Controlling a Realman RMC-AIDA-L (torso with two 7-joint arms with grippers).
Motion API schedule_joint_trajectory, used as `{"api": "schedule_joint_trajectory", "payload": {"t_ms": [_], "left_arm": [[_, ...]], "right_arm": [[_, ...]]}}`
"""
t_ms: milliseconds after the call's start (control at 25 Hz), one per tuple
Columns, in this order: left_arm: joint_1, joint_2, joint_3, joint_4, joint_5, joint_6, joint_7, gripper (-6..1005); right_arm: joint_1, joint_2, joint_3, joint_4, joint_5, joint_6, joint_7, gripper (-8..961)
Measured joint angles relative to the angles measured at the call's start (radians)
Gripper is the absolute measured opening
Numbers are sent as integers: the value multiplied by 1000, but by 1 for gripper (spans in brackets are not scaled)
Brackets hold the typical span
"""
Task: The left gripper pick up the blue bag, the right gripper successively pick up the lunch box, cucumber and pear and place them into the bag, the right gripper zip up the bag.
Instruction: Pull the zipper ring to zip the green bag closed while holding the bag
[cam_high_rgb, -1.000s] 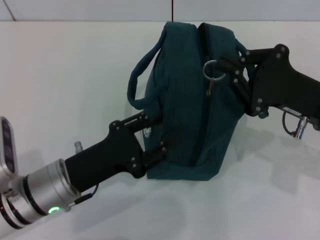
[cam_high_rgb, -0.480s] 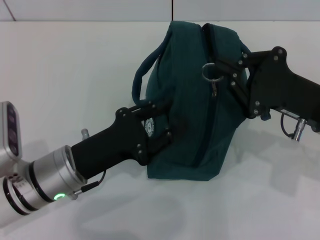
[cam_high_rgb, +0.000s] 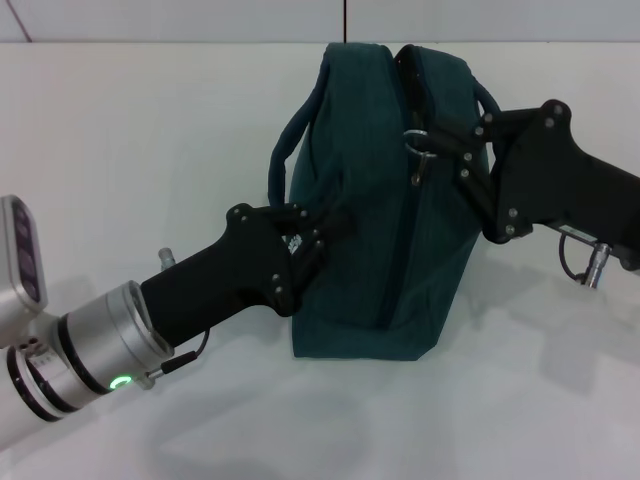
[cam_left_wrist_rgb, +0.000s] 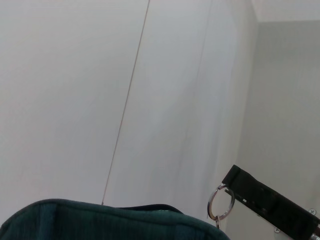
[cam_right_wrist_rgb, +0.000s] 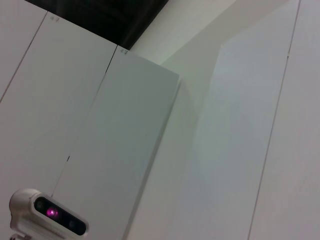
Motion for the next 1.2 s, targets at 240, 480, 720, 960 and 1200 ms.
{"api": "schedule_joint_trajectory", "payload": {"t_ms": [240,480,720,960,1200], "left_arm": [[3,0,9,9,32,13,33,60],[6,7,10,11,73,25,61,54],[8,10,11,11,79,16,56,54],[12,13,11,10,84,4,52,55],[19,9,4,21,78,21,60,55]], "right_arm": [[-2,0,1,0,15,1,8,19],[-4,0,0,15,68,10,15,20],[-3,0,0,27,132,65,15,21],[-4,-1,-7,35,143,63,45,22],[-5,-33,-11,28,94,5,251,23]]}}
